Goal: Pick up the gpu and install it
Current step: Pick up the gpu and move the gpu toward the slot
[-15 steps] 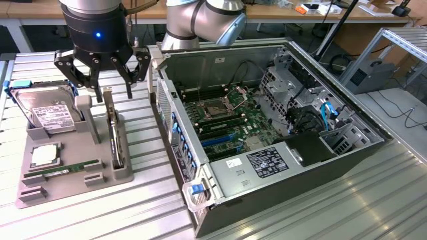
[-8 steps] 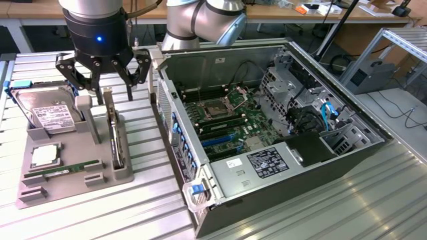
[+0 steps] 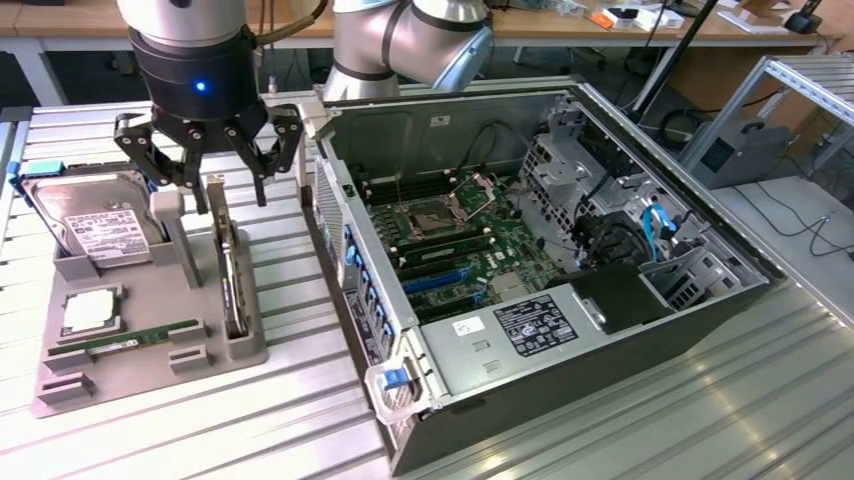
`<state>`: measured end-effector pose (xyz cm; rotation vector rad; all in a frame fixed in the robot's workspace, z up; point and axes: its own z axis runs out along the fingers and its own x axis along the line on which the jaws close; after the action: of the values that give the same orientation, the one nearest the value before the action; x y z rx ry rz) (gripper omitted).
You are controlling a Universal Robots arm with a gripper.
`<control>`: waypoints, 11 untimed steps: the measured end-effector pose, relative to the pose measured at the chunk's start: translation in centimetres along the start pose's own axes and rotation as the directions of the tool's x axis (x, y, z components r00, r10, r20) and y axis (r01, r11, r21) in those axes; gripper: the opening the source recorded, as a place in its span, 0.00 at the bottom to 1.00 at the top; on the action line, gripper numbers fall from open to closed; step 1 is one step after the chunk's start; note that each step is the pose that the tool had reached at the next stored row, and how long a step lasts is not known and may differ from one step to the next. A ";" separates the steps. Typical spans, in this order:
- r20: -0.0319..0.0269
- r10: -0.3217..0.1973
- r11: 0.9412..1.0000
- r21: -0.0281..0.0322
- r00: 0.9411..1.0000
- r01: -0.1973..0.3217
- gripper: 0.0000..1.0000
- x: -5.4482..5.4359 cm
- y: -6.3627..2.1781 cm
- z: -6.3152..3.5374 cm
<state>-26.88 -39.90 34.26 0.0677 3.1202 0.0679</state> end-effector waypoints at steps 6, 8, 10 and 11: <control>0.000 0.000 1.000 0.000 1.000 0.000 0.57 0.0 -0.03 0.51; 0.000 0.000 1.000 0.000 1.000 0.000 0.57 0.0 -0.03 0.65; 0.000 0.000 1.000 0.000 1.000 0.000 0.57 0.0 -0.04 0.88; 0.000 0.000 1.000 0.000 1.000 0.000 0.57 0.0 -0.05 0.95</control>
<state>-26.88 -39.90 33.30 0.0676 3.1203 0.0679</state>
